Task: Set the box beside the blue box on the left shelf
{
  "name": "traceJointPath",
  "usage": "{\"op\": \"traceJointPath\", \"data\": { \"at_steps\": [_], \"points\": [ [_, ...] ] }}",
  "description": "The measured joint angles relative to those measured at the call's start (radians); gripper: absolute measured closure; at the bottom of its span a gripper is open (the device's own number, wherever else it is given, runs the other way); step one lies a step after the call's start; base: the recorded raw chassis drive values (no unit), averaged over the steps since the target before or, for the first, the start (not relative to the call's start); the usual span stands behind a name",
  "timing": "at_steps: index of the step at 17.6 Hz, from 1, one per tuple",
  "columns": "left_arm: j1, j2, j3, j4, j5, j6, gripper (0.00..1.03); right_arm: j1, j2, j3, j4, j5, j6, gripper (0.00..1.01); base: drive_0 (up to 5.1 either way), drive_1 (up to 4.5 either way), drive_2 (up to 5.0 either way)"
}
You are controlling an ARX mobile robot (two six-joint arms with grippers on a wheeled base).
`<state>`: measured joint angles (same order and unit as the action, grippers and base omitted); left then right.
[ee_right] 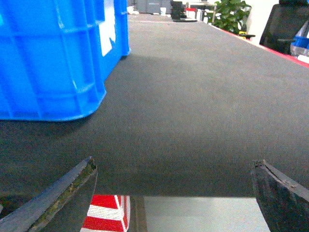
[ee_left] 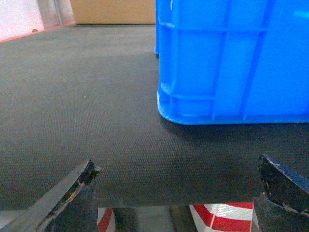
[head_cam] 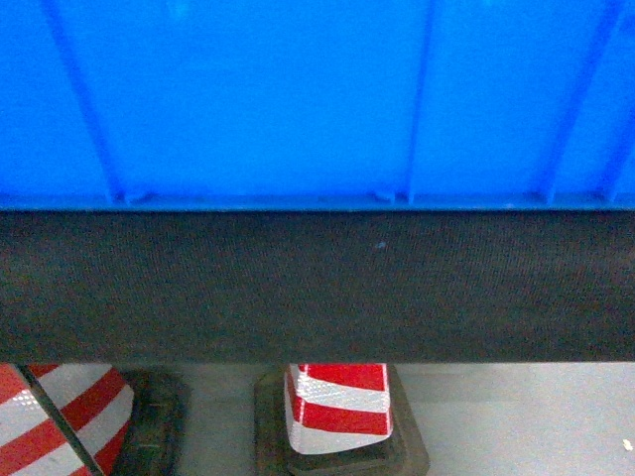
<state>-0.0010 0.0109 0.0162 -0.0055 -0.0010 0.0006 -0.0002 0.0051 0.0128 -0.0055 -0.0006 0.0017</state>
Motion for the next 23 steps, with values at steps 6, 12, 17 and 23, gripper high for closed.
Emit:
{"op": "traceJointPath", "data": {
  "at_steps": [6, 12, 17, 23],
  "points": [
    [0.000, 0.000, 0.000, 0.000, 0.001, 0.000, 0.05, 0.000, 0.000, 0.000, 0.000, 0.001, 0.002, 0.03, 0.0, 0.00, 0.0],
    [0.000, 0.000, 0.000, 0.006, 0.000, 0.000, 0.05, 0.000, 0.000, 0.000, 0.007, 0.001, 0.001, 0.03, 0.0, 0.00, 0.0],
    [0.000, 0.000, 0.000, 0.000, 0.000, 0.000, 0.05, 0.000, 0.000, 0.000, 0.000, 0.001, 0.001, 0.03, 0.0, 0.00, 0.0],
    [0.000, 0.000, 0.000, 0.000, 0.001, 0.000, 0.05, 0.000, 0.000, 0.000, 0.000, 0.001, 0.001, 0.03, 0.0, 0.00, 0.0]
  ]
}}
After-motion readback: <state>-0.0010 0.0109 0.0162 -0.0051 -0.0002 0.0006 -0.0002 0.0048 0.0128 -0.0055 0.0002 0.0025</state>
